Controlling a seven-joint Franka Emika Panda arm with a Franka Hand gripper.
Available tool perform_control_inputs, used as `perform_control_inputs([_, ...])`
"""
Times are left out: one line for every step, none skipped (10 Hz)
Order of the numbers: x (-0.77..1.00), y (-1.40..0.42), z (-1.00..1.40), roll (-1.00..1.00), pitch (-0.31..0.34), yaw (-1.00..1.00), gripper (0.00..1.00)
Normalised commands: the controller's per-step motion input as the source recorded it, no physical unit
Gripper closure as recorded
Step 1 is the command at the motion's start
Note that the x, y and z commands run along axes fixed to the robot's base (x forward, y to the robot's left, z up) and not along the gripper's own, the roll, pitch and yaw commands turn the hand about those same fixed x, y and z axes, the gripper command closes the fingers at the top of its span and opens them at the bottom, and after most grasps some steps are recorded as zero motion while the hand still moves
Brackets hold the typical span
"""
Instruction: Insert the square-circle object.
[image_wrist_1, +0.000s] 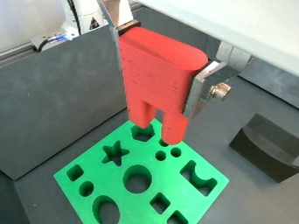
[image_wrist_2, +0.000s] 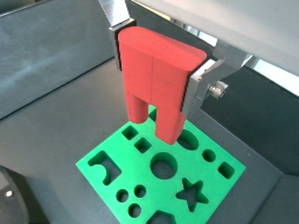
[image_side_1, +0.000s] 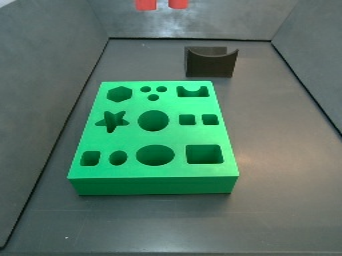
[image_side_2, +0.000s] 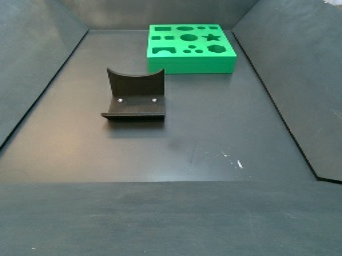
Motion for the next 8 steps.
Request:
perform_control_inputs([-0.07,-0.54,-0.89,-0.07,-0.126,-0.32,1.00])
perform_control_inputs([-0.08,-0.55,-0.89,-0.09,-0.100,-0.31,1.00])
perform_control_inputs([-0.09,-0.56,-0.87,-0.10,-0.090,-0.34,1.00])
perform_control_inputs([-0.11,-0.47,-0.83,-0.11,-0.094,-0.26,1.00])
perform_control_inputs([-0.21,-0.53,-1.00,0.00,-0.123,-0.14,1.00])
perform_control_inputs([-0.22,-0.47,-1.00,0.01,-0.124,-0.21,1.00])
perform_control_inputs([-0.27,-0.40,-0.93,0.11,-0.116,-0.13,1.00])
perform_control_inputs([-0.29,-0.42,-0.80,0.26,-0.067,-0.04,1.00])
